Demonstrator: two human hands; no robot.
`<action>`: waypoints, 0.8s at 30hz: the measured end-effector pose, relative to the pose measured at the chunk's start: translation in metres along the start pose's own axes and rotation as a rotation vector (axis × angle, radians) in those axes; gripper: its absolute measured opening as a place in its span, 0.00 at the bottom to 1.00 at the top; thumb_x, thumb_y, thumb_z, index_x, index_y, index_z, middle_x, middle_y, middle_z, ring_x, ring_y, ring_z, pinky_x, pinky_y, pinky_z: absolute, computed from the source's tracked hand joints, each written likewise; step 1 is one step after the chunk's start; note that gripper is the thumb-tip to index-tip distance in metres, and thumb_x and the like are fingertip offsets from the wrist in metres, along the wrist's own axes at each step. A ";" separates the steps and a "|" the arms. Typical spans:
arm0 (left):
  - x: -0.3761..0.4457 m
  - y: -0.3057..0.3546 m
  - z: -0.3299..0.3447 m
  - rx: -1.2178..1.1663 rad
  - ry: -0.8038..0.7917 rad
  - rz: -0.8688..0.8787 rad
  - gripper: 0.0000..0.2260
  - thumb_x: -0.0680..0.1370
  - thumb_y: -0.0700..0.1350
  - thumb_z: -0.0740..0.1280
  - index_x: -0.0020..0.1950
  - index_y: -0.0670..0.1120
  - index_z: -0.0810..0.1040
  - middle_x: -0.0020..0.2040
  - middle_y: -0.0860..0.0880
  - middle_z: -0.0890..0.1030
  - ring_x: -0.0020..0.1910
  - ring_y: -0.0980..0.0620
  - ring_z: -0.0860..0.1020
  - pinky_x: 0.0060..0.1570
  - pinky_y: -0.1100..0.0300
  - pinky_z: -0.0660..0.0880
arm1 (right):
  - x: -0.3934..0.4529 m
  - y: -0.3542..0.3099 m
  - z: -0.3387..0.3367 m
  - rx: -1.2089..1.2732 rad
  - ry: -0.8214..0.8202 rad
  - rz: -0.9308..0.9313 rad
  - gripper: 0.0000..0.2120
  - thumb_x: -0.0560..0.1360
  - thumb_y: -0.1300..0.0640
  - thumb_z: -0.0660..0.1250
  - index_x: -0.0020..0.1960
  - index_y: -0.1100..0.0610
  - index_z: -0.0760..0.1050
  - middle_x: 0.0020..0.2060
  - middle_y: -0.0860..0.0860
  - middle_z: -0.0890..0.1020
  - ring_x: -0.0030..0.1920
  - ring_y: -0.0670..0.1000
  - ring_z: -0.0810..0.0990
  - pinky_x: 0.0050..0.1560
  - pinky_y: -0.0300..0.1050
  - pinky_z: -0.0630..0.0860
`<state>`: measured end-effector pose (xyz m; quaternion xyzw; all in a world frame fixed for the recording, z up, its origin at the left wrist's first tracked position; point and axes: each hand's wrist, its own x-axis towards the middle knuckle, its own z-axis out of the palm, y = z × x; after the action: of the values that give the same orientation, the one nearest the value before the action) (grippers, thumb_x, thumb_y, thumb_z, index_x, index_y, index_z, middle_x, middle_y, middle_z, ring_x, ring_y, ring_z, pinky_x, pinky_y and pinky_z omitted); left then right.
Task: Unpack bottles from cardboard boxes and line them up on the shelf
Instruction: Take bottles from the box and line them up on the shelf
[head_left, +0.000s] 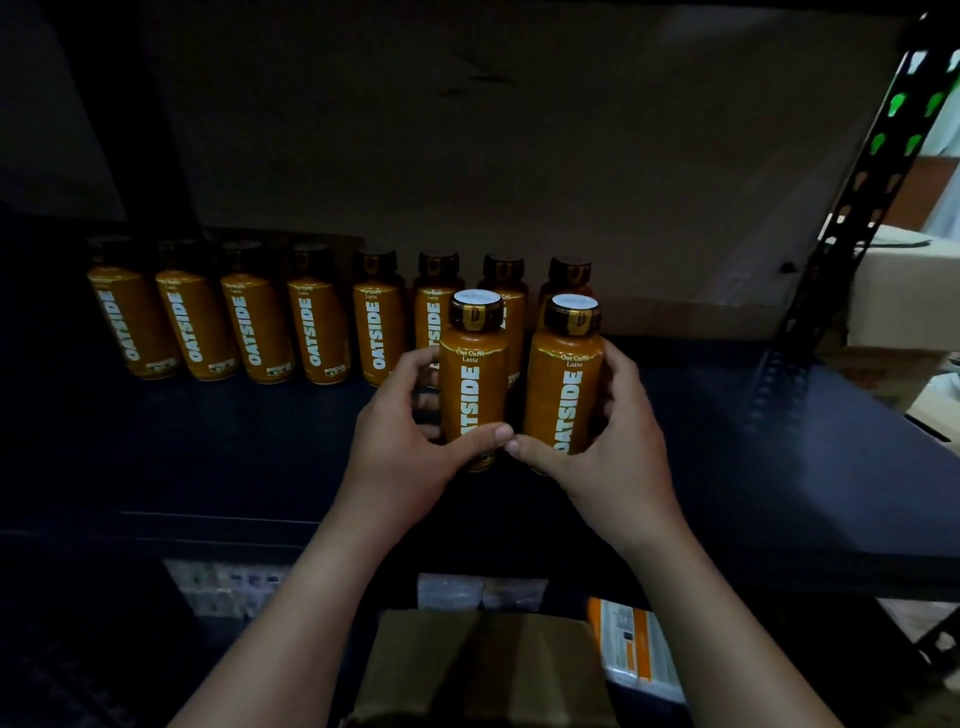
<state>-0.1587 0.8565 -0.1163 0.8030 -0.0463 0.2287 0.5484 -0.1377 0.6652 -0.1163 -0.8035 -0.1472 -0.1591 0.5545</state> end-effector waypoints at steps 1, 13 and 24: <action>0.000 0.001 0.000 -0.001 0.002 0.003 0.45 0.61 0.62 0.78 0.75 0.56 0.67 0.66 0.58 0.76 0.62 0.59 0.78 0.56 0.54 0.82 | 0.000 0.000 -0.001 0.021 -0.020 0.004 0.52 0.63 0.50 0.84 0.77 0.39 0.57 0.71 0.40 0.69 0.69 0.41 0.69 0.65 0.47 0.74; -0.002 0.006 0.004 0.011 0.015 0.007 0.38 0.67 0.51 0.81 0.74 0.54 0.70 0.63 0.56 0.79 0.56 0.60 0.82 0.52 0.61 0.82 | 0.001 0.007 -0.015 -0.035 -0.012 0.027 0.46 0.68 0.58 0.81 0.76 0.40 0.59 0.66 0.38 0.72 0.62 0.36 0.73 0.58 0.35 0.74; 0.007 0.038 0.100 -0.013 -0.026 0.004 0.37 0.72 0.44 0.80 0.78 0.50 0.68 0.66 0.58 0.76 0.63 0.61 0.77 0.63 0.61 0.77 | 0.002 0.034 -0.074 -0.118 0.187 0.083 0.42 0.64 0.61 0.83 0.71 0.44 0.66 0.61 0.45 0.77 0.55 0.39 0.77 0.49 0.33 0.73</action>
<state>-0.1331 0.7523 -0.1096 0.8023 -0.0566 0.2189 0.5524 -0.1287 0.5840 -0.1196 -0.8216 -0.0518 -0.2189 0.5239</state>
